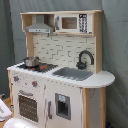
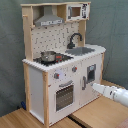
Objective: Play with the kitchen
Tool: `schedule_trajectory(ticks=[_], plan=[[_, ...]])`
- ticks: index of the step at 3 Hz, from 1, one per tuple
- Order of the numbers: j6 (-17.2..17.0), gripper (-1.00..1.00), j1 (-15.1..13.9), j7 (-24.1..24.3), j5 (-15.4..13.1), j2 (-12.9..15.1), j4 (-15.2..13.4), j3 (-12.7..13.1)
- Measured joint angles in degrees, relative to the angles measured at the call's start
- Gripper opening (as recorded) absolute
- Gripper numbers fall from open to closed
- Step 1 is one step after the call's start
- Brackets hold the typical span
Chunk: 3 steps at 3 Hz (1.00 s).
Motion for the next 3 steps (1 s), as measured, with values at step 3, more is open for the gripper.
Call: schedule_trajectory(ticks=[3], plan=[[6.0, 1.00, -6.2, 17.3, 0.0, -0.7, 0.8, 0.0]])
